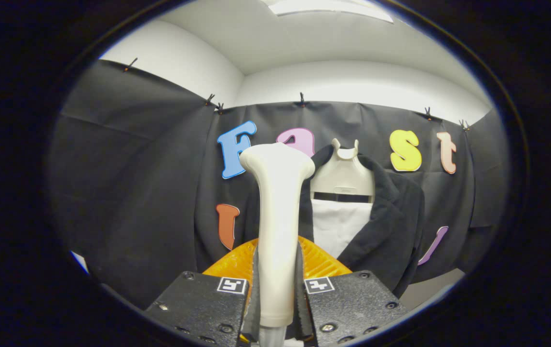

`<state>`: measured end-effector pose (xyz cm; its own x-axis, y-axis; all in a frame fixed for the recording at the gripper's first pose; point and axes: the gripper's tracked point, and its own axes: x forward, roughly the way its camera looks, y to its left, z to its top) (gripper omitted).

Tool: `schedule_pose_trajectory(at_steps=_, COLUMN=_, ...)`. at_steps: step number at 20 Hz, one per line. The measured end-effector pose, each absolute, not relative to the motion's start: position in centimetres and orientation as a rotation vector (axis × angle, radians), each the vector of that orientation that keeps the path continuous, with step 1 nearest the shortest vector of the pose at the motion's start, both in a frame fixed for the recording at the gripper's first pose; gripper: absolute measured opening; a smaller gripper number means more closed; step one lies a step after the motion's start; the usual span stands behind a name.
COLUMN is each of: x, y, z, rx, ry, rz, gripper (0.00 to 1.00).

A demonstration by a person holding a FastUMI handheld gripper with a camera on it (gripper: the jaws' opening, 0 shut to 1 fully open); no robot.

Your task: Iron the clothes twice with a garment steamer, once on the left side and once on the right side.

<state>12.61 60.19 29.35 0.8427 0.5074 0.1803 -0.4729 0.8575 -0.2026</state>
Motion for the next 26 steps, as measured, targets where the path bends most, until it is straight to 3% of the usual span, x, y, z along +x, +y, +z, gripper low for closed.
schedule_pose_trajectory(at_steps=11, x=14.7, y=60.8, z=25.7, rx=-0.210, ry=-0.194, rz=0.485, gripper=0.31)
schedule_pose_trajectory(at_steps=26, x=13.9, y=56.6, z=14.2, rx=-0.258, ry=-0.061, rz=0.486, gripper=0.30)
